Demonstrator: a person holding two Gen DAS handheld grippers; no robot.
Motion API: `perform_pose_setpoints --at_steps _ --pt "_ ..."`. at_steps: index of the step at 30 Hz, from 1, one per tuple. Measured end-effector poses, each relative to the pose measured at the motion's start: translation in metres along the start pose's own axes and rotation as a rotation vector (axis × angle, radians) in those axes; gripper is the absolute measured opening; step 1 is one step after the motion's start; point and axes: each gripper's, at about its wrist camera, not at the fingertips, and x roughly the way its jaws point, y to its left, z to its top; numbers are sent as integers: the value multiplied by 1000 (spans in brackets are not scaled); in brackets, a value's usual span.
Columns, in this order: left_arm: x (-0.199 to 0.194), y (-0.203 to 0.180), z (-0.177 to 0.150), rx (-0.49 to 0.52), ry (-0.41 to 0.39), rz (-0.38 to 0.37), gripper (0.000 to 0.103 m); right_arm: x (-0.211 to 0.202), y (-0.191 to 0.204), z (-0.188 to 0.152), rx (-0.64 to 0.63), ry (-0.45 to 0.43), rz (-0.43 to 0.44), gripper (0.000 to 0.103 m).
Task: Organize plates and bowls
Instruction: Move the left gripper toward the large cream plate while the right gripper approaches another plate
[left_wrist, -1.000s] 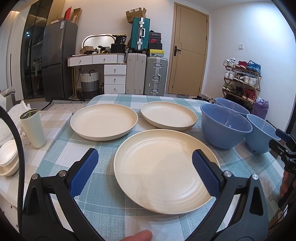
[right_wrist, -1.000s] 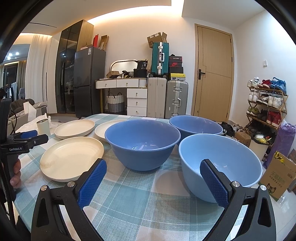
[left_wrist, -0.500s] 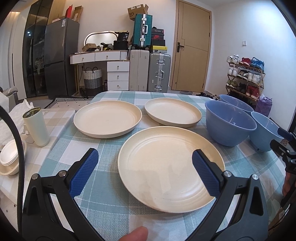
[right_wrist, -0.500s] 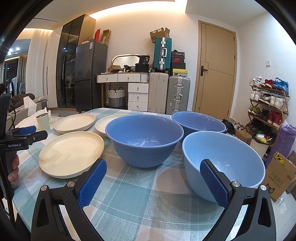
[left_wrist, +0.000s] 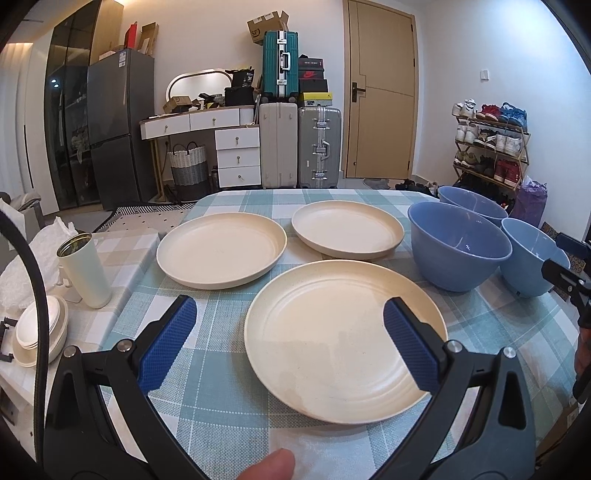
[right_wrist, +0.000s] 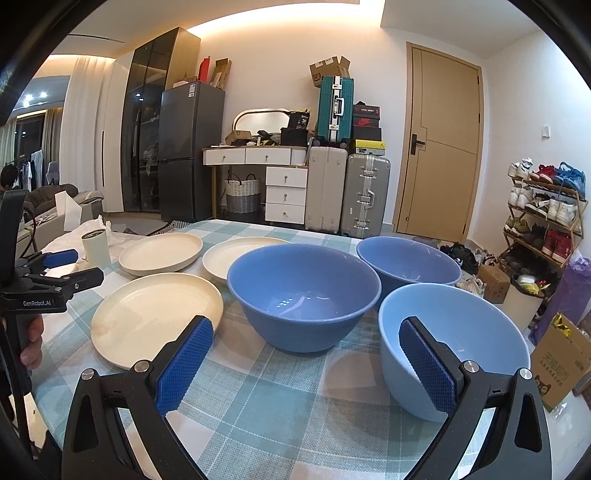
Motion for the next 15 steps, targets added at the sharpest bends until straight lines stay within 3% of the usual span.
perform_pose_setpoints --at_steps 15 --pt "-13 11 16 -50 1 1 101 -6 16 32 -7 -4 68 103"
